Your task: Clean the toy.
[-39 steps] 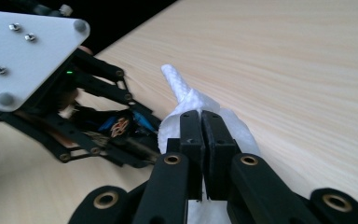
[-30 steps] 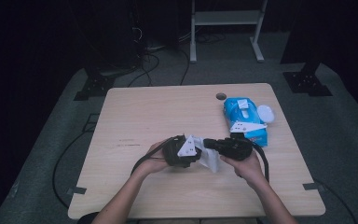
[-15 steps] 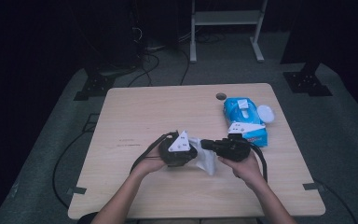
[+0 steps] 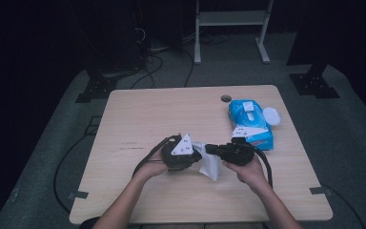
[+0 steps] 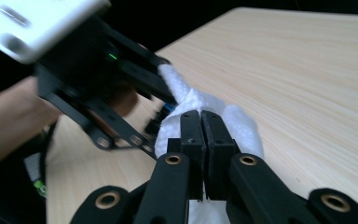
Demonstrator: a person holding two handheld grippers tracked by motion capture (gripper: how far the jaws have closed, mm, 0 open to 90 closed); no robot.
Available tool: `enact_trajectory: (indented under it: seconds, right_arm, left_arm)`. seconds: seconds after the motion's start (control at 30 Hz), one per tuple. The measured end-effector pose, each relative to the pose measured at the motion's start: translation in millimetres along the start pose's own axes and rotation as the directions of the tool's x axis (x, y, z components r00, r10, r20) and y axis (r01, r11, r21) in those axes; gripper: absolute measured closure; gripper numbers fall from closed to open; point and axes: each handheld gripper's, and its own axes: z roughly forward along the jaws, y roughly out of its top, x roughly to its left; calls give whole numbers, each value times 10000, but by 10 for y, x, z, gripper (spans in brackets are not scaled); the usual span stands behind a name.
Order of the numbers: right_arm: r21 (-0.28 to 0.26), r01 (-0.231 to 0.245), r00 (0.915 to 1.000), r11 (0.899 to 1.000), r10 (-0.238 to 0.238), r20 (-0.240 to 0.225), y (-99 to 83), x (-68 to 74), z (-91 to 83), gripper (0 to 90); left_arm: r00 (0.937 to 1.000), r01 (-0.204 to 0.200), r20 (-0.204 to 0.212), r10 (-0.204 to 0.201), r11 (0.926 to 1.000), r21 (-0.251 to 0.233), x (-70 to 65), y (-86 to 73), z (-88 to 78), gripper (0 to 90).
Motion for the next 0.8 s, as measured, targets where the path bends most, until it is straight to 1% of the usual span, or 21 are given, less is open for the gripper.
enact_trajectory:
  seconds: [0.07,0.13,0.2,0.23,0.3,0.4,0.43,0.5,0.57,0.6,0.67,0.7,0.8]
  right_arm:
    - [139,-251,9995,9996,248,169,-56,-70,9,878]
    - [358,-494,9978,9981,477,454,-130,-159,21,878]
    - [490,-653,9967,9967,629,505,-165,-191,34,878]
    - [470,-668,9968,9967,646,464,-166,-190,39,878]
    - [238,-682,9975,9974,677,203,-124,-145,30,878]
    - [-144,-479,9987,9987,476,-161,-32,-54,-4,878]
    - [-188,-452,9988,9988,448,-189,-23,-44,-8,878]
    - [0,-434,9991,9991,434,23,-48,-70,4,878]
    - [142,-639,9979,9979,637,148,-110,-139,21,878]
    - [298,-648,9975,9975,639,317,-137,-166,30,878]
    - [498,-676,9968,9965,653,470,-167,-187,47,878]
    - [511,-659,9970,9965,637,443,-164,-177,52,878]
    - [227,-584,9981,9980,579,203,-95,-112,30,878]
  left_arm:
    - [10000,-13,-18,13,10000,40,4,-3,-14,657]
    - [10000,-50,-10,50,10000,51,6,-3,-17,657]
    - [10000,0,15,0,10000,21,2,-1,-7,658]
    - [10000,-17,9,17,10000,12,2,1,0,658]
    - [10000,-33,7,32,10000,22,1,4,8,658]
    - [10000,8,11,-8,10000,-22,4,4,9,658]
    - [10000,39,21,-39,10000,-38,5,4,8,657]
    - [10000,74,37,-73,10000,-55,6,1,5,658]
    - [10000,78,25,-78,10000,-50,10,0,5,657]
    - [10000,65,31,-65,10000,-41,10,1,7,658]
    - [10000,22,34,-22,10000,5,11,4,12,658]
    - [10000,22,32,-22,10000,-11,11,7,20,658]
    - [10000,46,42,-46,10000,-50,9,8,28,658]
